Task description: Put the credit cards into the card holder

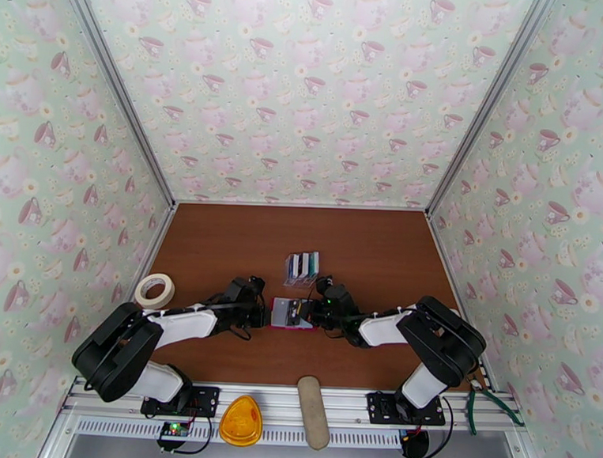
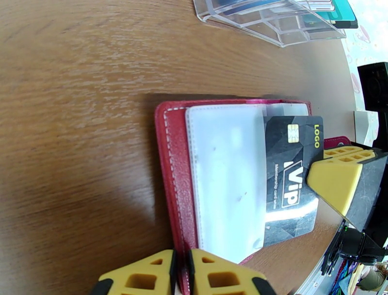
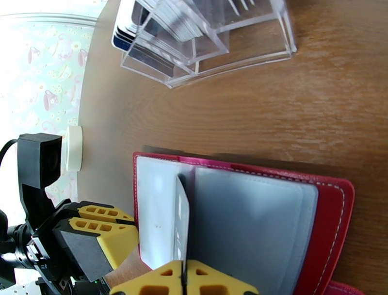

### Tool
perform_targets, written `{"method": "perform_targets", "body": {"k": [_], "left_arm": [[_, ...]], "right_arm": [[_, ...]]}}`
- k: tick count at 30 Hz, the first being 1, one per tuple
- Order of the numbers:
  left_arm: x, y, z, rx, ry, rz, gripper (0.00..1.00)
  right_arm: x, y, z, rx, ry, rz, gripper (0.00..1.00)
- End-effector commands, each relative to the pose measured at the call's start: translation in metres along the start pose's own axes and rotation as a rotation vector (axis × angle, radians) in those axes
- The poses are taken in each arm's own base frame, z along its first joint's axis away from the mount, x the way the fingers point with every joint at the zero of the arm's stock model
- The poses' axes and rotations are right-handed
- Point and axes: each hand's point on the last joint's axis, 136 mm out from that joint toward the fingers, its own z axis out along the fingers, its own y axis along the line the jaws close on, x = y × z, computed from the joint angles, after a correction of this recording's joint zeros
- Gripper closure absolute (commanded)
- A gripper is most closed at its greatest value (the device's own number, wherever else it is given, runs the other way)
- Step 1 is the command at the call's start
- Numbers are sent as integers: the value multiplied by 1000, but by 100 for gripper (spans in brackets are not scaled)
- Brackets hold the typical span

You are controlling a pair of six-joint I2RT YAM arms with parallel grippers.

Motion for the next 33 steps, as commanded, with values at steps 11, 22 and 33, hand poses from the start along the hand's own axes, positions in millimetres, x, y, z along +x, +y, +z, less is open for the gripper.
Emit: {"method": "perform_targets", "body": {"k": [11,22,33], "left_arm": [[31,20,5,-57,83,-30,83],[31,20,7,-45,82,-24,88],[33,17,10,-21,87,-20,93]], "right_arm": [[3,-12,-2,150,63,-34,77],[-5,-10,-7,258,81,-97,75],[-1,1,4,317,126,-159,75]]}}
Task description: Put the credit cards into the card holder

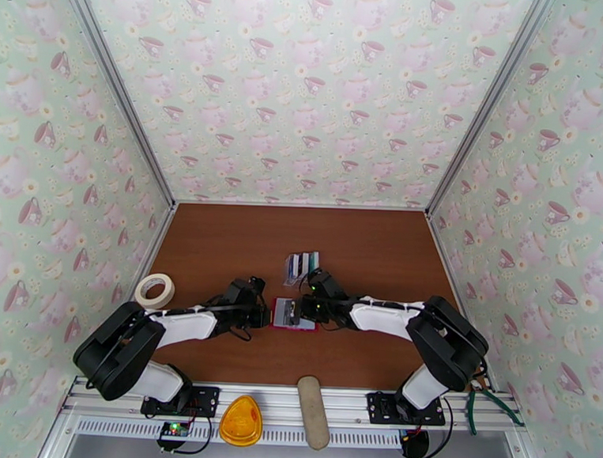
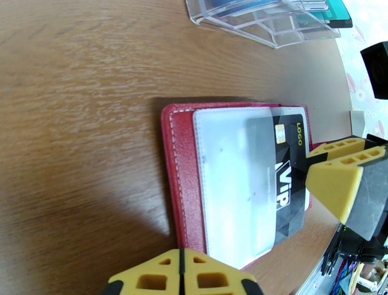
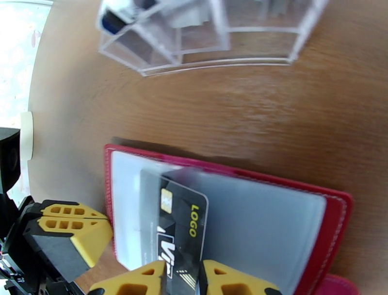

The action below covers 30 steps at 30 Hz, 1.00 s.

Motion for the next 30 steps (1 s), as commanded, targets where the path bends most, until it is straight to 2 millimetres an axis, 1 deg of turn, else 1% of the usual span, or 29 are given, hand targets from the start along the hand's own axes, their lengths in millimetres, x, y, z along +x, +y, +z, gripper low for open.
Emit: {"method": "perform_targets", "body": {"k": [1,14,30], "left_arm": [[34,19,6,-49,109,-33,93],[33,15,5,-36,105,-28,94],[32,16,4,-38,101,-28,94]], "right_arm": [[1,-2,4,61,16,-37,75],[0,12,7,65,33,-64,76],[4,27,15,37,49,-81,76]]}}
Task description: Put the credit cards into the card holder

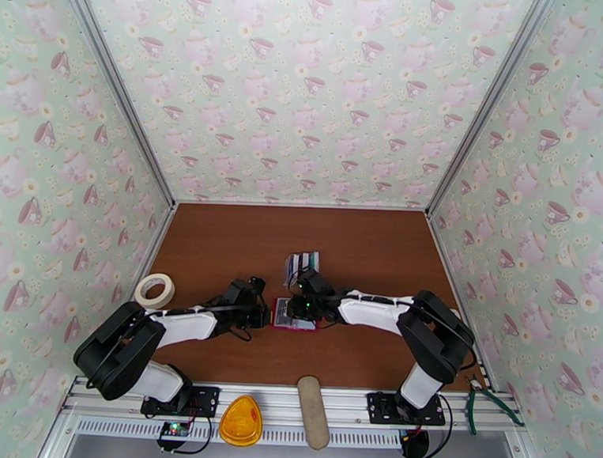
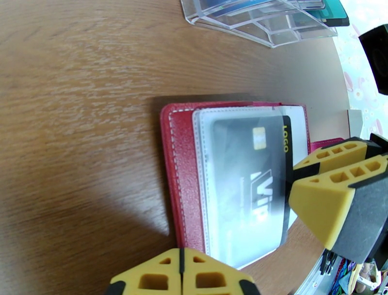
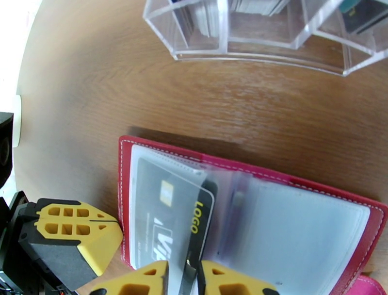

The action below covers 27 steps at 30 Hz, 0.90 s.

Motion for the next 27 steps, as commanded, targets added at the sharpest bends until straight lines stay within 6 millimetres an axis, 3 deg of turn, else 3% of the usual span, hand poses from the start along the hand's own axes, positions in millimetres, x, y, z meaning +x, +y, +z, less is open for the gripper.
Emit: {"method": "perform_targets", "body": {"k": [1,13,21,27], "left_arm": [[31,17,4,-47,100,-32,94],[25,21,1,-59,82,-43,90],[15,18,-2,-58,65,-47,85],[0,9,-14,-66,35,-23,79]], "right_arm": [[-4,13,2,-20,-4,-20,76],[-3,21,8,-36,1,-24,76],[-9,4,-12,45,-40,-45,59],[-15,-5,-28,64,-70,-51,56]]}}
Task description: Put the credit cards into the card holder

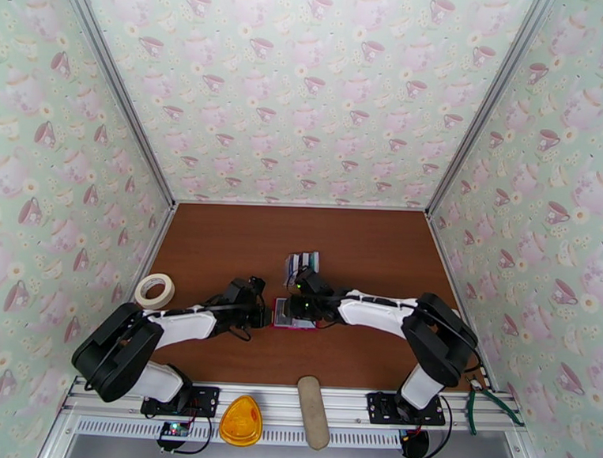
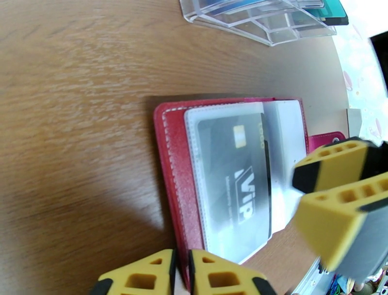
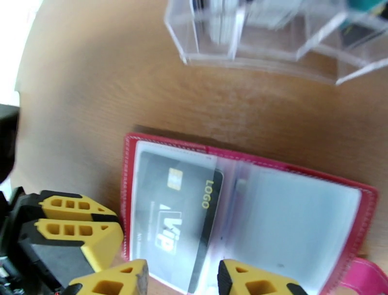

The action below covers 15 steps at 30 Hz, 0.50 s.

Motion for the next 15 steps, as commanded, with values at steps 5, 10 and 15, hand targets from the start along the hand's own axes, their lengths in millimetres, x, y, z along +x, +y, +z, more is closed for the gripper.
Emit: {"method": "perform_targets", "body": {"k": [5,10,15], "left_arm": [[-2,-6,-15,-10,12,0,76],[7,-13,-13,27,44,12,75],[14,-26,-12,79,51,29,74]], "right_arm": [[-12,-25,-14,65,-34,-27,61],[-18,-37,-15,81,-35,-30,62],[-23,-42,-12,85,-31,-29,62]]}}
